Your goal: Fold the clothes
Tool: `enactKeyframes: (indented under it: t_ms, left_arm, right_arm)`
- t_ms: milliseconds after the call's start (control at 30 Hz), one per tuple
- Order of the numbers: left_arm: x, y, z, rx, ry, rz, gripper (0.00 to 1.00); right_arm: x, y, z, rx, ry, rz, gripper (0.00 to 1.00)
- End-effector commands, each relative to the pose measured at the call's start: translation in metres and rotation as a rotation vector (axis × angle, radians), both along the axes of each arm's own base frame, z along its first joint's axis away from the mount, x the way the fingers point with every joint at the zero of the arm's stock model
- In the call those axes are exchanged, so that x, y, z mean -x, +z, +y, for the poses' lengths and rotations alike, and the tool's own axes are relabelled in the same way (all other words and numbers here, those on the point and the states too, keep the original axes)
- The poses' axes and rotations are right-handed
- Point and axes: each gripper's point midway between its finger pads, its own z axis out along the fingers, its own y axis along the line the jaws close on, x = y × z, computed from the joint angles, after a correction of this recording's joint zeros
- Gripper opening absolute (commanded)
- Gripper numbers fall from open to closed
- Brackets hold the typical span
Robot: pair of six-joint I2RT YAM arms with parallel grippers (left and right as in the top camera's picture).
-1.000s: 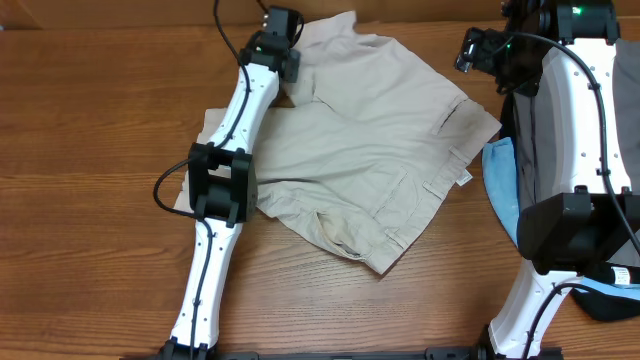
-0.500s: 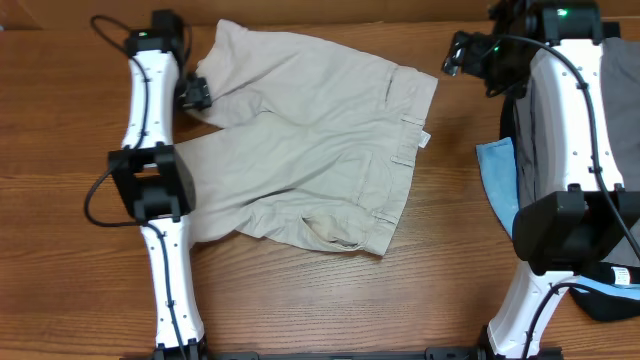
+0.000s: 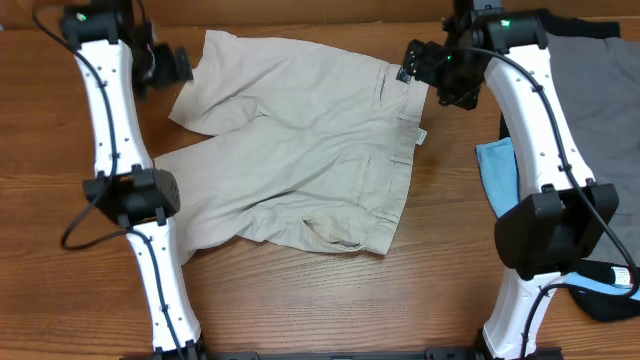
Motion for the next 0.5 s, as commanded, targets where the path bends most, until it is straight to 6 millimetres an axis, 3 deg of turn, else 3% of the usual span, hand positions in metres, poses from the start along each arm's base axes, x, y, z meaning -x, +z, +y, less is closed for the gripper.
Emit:
enactKeyframes:
  t_ms: [0,167,333,433,467]
  left_arm:
    - [0.026,0.137,-0.019,-0.059,-0.044,-0.296,1.00]
    - [0.048,0.187,-0.037,-0.073,-0.079,-0.403,1.00]
    - [0.056,0.202,-0.056,-0.075,-0.125,-0.440,1.00]
    - [0.059,0.207,-0.073,-0.090,-0.195,-0.456,1.00]
    - [0.059,0.207,-0.076,-0.103,-0.204,-0.456,1.00]
  right_arm:
    - [0.024,0.057,0.000,-0.022,-0.009,-0.090,1.00]
    - [0.069,0.092,0.006,0.047,0.020,-0.109,1.00]
    - [0.106,0.111,0.024,0.097,0.065,-0.121,1.00]
    - [0.127,0.106,0.040,0.138,0.092,-0.086,1.00]
    - [0.134,0.096,0.044,0.170,0.090,-0.058,1.00]
